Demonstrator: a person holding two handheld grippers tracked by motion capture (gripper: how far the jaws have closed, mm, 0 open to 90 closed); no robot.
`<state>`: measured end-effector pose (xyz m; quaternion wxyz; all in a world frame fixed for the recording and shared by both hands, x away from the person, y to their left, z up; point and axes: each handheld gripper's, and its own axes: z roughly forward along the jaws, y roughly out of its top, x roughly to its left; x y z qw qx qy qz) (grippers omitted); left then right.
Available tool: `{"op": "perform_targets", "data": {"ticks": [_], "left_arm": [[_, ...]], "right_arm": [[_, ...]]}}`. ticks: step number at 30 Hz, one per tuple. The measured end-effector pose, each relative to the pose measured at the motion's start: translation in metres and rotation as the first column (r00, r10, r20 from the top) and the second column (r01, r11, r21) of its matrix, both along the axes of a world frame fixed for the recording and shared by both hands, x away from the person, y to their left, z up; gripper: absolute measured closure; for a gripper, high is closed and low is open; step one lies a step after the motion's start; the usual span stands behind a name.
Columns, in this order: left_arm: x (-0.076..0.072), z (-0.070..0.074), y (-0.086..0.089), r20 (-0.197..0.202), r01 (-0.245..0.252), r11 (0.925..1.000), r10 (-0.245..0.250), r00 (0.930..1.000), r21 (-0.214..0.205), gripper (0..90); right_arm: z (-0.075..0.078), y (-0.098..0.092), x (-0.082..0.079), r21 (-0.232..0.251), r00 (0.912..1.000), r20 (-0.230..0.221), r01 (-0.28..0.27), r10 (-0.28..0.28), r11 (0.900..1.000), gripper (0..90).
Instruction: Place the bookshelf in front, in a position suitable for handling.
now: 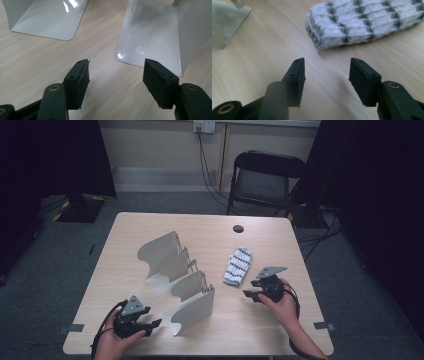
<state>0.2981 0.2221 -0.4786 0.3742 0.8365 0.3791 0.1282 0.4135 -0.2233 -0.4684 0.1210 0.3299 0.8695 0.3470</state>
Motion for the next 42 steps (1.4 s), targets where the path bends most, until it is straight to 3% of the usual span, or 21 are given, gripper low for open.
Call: {"op": "perform_targets", "data": {"ticks": [8, 13, 16, 23, 31, 42], "left_arm": [[-0.001, 0.0, 0.0, 0.005, 0.006, 1.0, -0.006, 1.0, 0.0, 38.5], [0.0, 0.0, -0.002, -0.004, 0.012, 0.9999, -0.012, 0.9999, 0.008, 38.5], [0.0, 0.0, -0.001, 0.0, 0.009, 0.9999, -0.009, 1.0, 0.005, 38.5], [0.0, 0.0, 0.006, -0.002, -0.004, 1.0, 0.004, 1.0, 0.006, 38.5], [-0.003, 0.001, 0.006, 0.003, 0.003, 0.9999, -0.003, 1.0, 0.012, 37.7], [-0.003, 0.003, 0.002, 0.008, 0.009, 0.9999, -0.009, 0.9999, 0.012, 37.7]], "right_arm": [[0.003, 0.017, 0.011, 0.016, 0.9996, -0.002, -0.027, 0.027, 0.9995, 51.2], [0.011, 0.025, 0.026, 0.027, 0.9993, 0.013, 0.035, -0.035, 0.999, 52.4], [0.015, 0.031, 0.038, 0.018, 0.9987, 0.027, 0.041, -0.042, 0.999, 55.9], [0.006, 0.049, 0.054, 0.013, 0.9997, -0.003, 0.025, -0.025, 0.9996, 68.6], [-0.004, 0.058, 0.052, -0.017, 0.9988, -0.035, 0.034, -0.035, 0.9993, 70.9], [-0.002, 0.054, 0.03, -0.018, 0.998, -0.05, -0.039, 0.038, 0.9991, 69.5]]}}
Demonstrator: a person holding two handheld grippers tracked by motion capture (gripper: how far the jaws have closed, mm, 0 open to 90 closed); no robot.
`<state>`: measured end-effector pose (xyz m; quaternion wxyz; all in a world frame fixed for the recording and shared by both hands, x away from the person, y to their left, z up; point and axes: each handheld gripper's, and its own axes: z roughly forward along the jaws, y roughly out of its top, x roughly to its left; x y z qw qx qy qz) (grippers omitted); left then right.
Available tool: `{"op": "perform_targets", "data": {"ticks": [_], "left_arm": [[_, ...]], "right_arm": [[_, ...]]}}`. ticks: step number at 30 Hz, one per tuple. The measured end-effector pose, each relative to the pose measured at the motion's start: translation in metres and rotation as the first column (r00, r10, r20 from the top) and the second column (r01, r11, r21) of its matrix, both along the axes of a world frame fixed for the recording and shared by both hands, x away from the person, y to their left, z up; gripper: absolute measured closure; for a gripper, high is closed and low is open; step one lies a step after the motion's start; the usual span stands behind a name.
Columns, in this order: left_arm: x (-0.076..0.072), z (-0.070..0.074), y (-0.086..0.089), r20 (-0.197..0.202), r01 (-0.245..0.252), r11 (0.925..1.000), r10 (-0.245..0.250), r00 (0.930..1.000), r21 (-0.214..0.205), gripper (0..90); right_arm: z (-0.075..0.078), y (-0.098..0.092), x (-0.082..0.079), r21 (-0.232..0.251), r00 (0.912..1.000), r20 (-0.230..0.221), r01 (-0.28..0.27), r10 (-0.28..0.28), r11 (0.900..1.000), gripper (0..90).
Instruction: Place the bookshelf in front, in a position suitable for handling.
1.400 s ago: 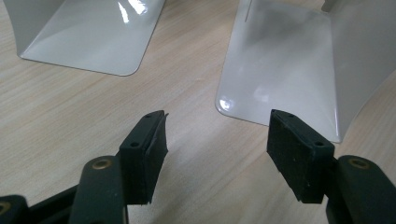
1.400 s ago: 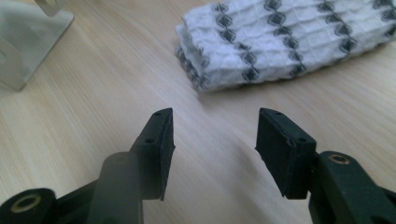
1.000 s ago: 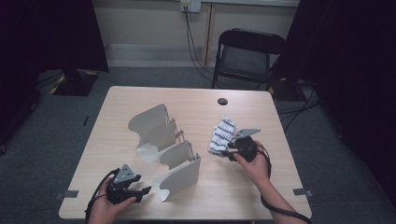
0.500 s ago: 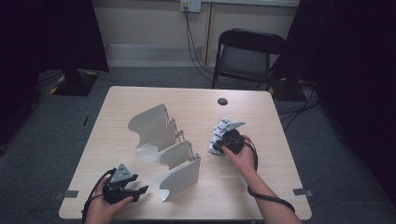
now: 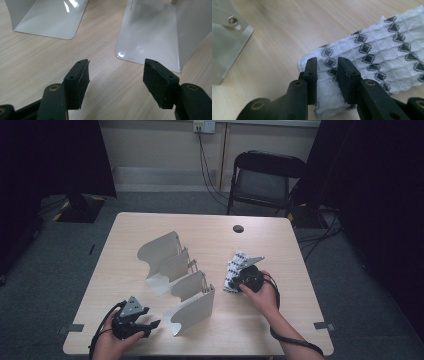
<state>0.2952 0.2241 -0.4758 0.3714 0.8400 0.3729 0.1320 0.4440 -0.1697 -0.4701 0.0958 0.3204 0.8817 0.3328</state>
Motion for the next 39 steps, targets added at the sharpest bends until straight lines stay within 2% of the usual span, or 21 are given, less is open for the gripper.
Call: {"op": "perform_targets", "data": {"ticks": [10, 13, 22, 24, 29, 30, 34, 39], "left_arm": [[-0.001, 0.002, -0.002, 0.007, -0.003, 1.0, 0.003, 1.0, -0.007, 37.7], [-0.001, 0.002, -0.002, 0.008, 0.001, 1.0, -0.001, 1.0, -0.002, 37.7], [-0.001, 0.001, -0.005, 0.008, 0.002, 1.0, -0.002, 1.0, -0.004, 36.8], [-0.001, 0.003, -0.006, 0.015, 0.012, 0.9999, -0.012, 0.9998, 0.006, 36.9], [-0.001, 0.002, -0.007, 0.013, 0.008, 1.0, -0.008, 0.9999, -0.002, 37.0], [-0.001, 0.002, -0.006, 0.011, 0.009, 1.0, -0.009, 0.9999, 0.001, 36.9], [0.0, 0.001, -0.006, 0.01, 0.006, 1.0, -0.005, 0.9999, -0.002, 36.9], [-0.001, 0.001, -0.005, 0.008, 0.006, 1.0, -0.006, 1.0, -0.006, 36.9]], "right_arm": [[0.0, -0.009, -0.028, 0.005, 0.999, -0.014, -0.041, 0.041, 0.9991, 65.4], [0.001, -0.014, -0.035, 0.007, 0.9983, -0.036, -0.045, 0.045, 0.999, 62.1], [0.001, -0.025, -0.046, 0.008, 0.999, -0.034, -0.027, 0.027, 0.9996, 53.6], [0.001, -0.025, -0.048, 0.007, 0.9991, -0.034, -0.024, 0.024, 0.9997, 51.7], [0.005, -0.023, -0.047, 0.002, 0.9995, -0.028, -0.016, 0.016, 0.9999, 42.9], [0.007, -0.023, -0.045, 0.008, 0.9997, -0.023, -0.002, 0.002, 1.0, 39.0], [0.01, -0.023, -0.037, 0.032, 0.9996, -0.005, 0.027, -0.026, 0.9991, 33.3], [0.002, -0.022, -0.031, 0.013, 0.999, -0.025, 0.036, -0.035, 0.9993, 32.3]]}}
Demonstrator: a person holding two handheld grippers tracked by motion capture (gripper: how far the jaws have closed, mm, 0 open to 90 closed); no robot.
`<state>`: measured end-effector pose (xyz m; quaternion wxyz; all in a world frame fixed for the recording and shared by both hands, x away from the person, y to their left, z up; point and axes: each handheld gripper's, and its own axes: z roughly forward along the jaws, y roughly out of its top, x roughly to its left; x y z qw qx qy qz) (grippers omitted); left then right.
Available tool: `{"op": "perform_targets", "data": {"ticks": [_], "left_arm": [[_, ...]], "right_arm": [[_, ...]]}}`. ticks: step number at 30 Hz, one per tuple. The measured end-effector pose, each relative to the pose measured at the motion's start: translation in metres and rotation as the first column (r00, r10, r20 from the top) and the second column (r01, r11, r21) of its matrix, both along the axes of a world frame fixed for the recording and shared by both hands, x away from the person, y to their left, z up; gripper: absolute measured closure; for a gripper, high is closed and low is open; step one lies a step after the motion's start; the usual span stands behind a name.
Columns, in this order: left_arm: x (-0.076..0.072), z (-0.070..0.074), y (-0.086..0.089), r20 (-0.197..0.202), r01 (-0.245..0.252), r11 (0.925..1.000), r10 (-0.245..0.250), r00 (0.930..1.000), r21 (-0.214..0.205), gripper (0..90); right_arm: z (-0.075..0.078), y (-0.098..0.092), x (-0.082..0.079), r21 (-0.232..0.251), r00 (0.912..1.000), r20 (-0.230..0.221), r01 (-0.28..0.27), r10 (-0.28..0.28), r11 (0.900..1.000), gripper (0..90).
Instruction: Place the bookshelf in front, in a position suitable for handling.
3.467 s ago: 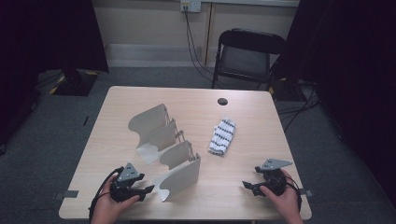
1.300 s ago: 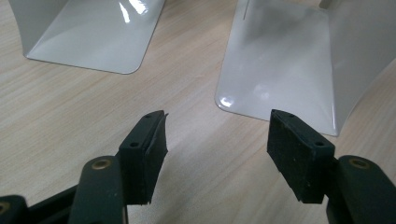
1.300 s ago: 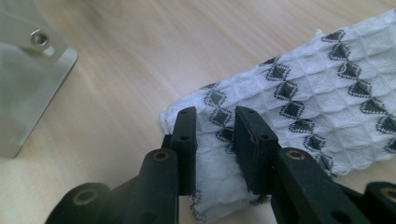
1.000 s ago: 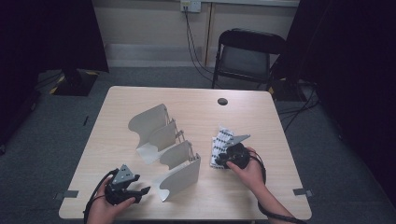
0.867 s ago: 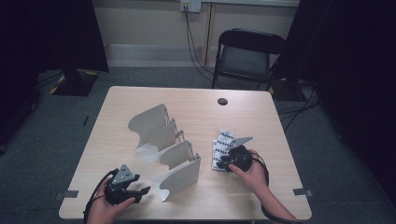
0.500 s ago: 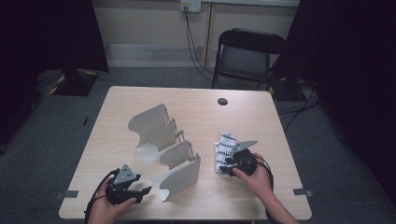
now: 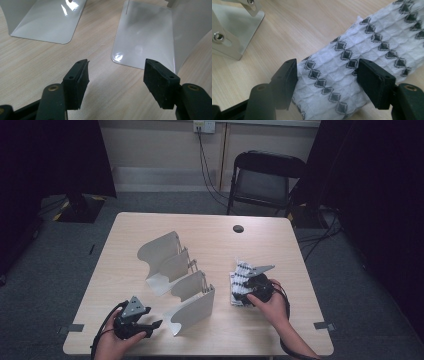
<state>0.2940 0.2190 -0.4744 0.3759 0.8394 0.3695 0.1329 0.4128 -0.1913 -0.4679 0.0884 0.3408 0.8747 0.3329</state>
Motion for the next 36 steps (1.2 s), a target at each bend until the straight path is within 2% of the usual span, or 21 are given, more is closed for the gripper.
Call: {"op": "perform_targets", "data": {"ticks": [4, 10, 15, 18, 20, 23, 26, 29, 31, 32, 34, 36], "left_arm": [[-0.001, 0.0, 0.001, -0.001, 0.002, 1.0, -0.002, 1.0, 0.009, 37.0], [-0.001, 0.002, 0.0, 0.014, -0.005, 1.0, 0.005, 0.9999, 0.001, 37.3], [0.003, 0.008, 0.002, -0.003, 0.003, 0.9991, -0.003, 1.0, -0.043, 39.2], [0.008, 0.012, 0.003, -0.013, -0.009, 0.9982, 0.008, 0.9999, -0.06, 40.5], [0.012, 0.016, 0.004, -0.015, -0.009, 0.9992, 0.008, 0.9999, -0.04, 41.2], [0.018, 0.023, 0.001, -0.001, 0.004, 0.9994, -0.004, 1.0, -0.033, 42.1], [0.021, 0.03, -0.006, 0.013, 0.026, 0.9991, -0.025, 0.9996, -0.033, 42.5], [0.024, 0.038, -0.013, 0.021, 0.053, 0.9986, -0.053, 0.9984, -0.004, 43.3], [0.025, 0.042, -0.017, 0.017, 0.065, 0.9979, -0.065, 0.9977, -0.005, 44.7], [0.026, 0.043, -0.02, 0.002, 0.059, 0.998, -0.059, 0.9982, -0.02, 45.3], [0.028, 0.046, -0.022, -0.003, 0.055, 0.9985, -0.055, 0.9985, -0.011, 45.9], [0.03, 0.049, -0.024, -0.006, 0.057, 0.9984, -0.057, 0.9984, -0.007, 46.1]], "right_arm": [[-0.007, -0.003, -0.002, 0.015, 1.0, -0.002, 0.003, -0.003, 0.9999, 31.8], [0.0, -0.005, -0.005, 0.029, 1.0, 0.002, -0.004, 0.004, 0.9996, 30.9], [0.005, -0.003, -0.008, 0.019, 0.9993, 0.014, -0.034, 0.033, 0.9992, 30.5], [0.008, -0.006, -0.009, 0.023, 0.9996, 0.015, -0.024, 0.024, 0.9994, 29.8], [0.009, -0.009, -0.011, 0.022, 0.9996, 0.014, -0.024, 0.023, 0.9995, 29.9], [0.009, -0.01, -0.015, 0.024, 0.9994, 0.022, -0.026, 0.025, 0.9994, 29.8], [0.006, -0.01, -0.02, 0.013, 0.9989, 0.025, -0.04, 0.04, 0.9991, 29.7], [0.004, -0.013, -0.023, 0.012, 0.9987, 0.024, -0.046, 0.046, 0.9989, 29.3], [0.004, -0.017, -0.025, 0.017, 0.999, 0.026, -0.037, 0.036, 0.9992, 28.8], [0.005, -0.019, -0.026, 0.018, 0.9992, 0.027, -0.031, 0.031, 0.9993, 28.7], [0.006, -0.023, -0.029, 0.005, 0.9991, 0.035, -0.025, 0.025, 0.9997, 28.3], [0.007, -0.027, -0.032, 0.023, 0.999, 0.037, -0.025, 0.024, 0.9994, 28.0]]}}
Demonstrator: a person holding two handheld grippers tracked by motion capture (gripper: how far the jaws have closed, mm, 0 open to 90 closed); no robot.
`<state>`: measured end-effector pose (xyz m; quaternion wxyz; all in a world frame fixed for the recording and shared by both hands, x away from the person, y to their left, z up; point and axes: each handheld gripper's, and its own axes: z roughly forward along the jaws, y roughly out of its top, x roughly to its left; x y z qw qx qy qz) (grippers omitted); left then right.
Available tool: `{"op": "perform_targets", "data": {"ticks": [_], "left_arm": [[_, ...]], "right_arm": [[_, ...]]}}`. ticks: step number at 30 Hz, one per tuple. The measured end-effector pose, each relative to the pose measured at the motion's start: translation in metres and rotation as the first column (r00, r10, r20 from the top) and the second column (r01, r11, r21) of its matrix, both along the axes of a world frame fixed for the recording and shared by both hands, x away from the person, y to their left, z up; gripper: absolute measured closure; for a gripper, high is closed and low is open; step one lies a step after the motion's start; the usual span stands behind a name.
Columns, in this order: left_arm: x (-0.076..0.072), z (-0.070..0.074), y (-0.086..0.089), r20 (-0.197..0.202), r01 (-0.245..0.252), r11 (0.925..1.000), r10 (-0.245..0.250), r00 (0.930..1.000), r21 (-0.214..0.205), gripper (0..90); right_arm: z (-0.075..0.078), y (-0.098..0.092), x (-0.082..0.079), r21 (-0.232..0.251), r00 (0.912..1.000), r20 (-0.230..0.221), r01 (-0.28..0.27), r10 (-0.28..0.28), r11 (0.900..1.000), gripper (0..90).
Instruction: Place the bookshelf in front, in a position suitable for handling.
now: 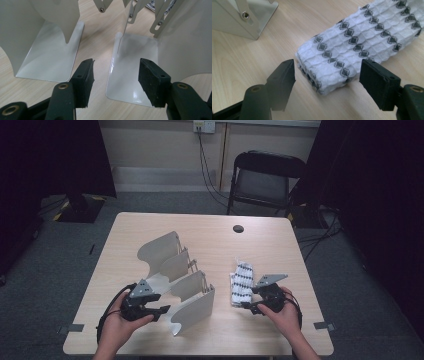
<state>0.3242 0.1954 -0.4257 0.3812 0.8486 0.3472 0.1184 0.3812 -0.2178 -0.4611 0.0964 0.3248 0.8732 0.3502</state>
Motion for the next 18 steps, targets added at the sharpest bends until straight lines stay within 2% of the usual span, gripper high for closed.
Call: {"op": "perform_targets", "data": {"ticks": [2, 3, 9, 13, 18], "left_arm": [[0.002, 0.004, -0.001, 0.002, 0.001, 0.9999, -0.001, 1.0, 0.014, 46.3], [0.003, 0.005, -0.002, -0.003, -0.005, 1.0, 0.005, 1.0, 0.008, 46.4], [0.007, 0.018, -0.011, 0.014, 0.021, 0.9995, -0.021, 0.9997, 0.023, 48.3], [0.012, 0.021, -0.018, 0.016, 0.044, 0.9987, -0.045, 0.9989, 0.027, 49.2], [0.02, 0.027, -0.025, 0.008, 0.04, 0.9986, -0.04, 0.9992, 0.034, 49.5]], "right_arm": [[0.0, -0.003, -0.003, -0.005, 1.0, 0.007, 0.004, -0.004, 1.0, 27.9], [0.0, -0.005, -0.004, -0.012, 1.0, 0.008, 0.001, -0.001, 0.9999, 27.6], [-0.006, -0.017, -0.012, -0.019, 0.9999, -0.003, 0.017, -0.017, 0.9997, 25.7], [-0.013, -0.029, -0.016, 0.007, 0.9992, -0.01, 0.04, -0.04, 0.9992, 25.0], [-0.019, -0.042, -0.021, 0.019, 0.9971, -0.017, 0.075, -0.074, 0.997, 24.3]]}}
